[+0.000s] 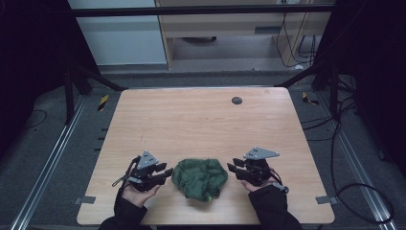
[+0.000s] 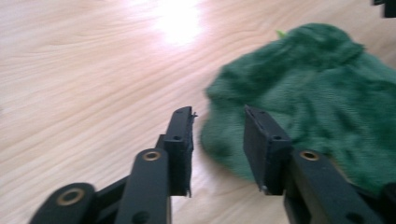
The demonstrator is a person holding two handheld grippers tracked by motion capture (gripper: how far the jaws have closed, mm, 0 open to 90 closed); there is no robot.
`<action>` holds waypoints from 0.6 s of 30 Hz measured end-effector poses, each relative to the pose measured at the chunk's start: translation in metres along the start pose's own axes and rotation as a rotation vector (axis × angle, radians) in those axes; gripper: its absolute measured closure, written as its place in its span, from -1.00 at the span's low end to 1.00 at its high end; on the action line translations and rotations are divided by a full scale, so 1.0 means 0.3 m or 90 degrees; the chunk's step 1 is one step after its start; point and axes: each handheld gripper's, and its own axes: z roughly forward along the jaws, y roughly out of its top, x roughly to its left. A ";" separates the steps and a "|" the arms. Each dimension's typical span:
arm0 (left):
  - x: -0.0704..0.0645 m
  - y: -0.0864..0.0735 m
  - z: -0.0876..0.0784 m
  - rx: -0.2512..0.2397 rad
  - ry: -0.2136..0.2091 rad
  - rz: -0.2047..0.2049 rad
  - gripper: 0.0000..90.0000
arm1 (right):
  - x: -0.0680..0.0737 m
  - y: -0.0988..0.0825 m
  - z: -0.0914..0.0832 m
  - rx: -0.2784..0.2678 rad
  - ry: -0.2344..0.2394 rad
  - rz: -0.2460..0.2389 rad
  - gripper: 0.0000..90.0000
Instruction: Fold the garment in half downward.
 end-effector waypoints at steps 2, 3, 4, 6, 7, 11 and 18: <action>0.025 -0.009 -0.008 -0.004 0.017 -0.009 0.29 | -0.020 -0.004 -0.010 0.001 -0.018 0.011 0.39; 0.044 -0.017 -0.013 -0.004 0.025 -0.015 0.21 | -0.042 -0.009 -0.022 0.000 -0.033 0.017 0.34; 0.044 -0.017 -0.013 -0.004 0.025 -0.015 0.17 | -0.042 -0.009 -0.022 0.000 -0.033 0.017 0.34; 0.075 -0.028 -0.021 -0.003 0.040 -0.029 0.13 | -0.065 -0.015 -0.034 0.000 -0.049 0.025 0.29; 0.091 -0.034 -0.027 -0.003 0.045 -0.036 0.13 | -0.075 -0.019 -0.039 -0.001 -0.059 0.030 0.27; 0.140 -0.056 -0.042 -0.004 0.062 -0.052 0.02 | -0.128 -0.041 -0.061 0.003 -0.094 0.051 0.13; 0.191 -0.078 -0.052 0.001 0.090 -0.053 -0.14 | -0.185 -0.067 -0.078 0.011 -0.127 0.073 -0.01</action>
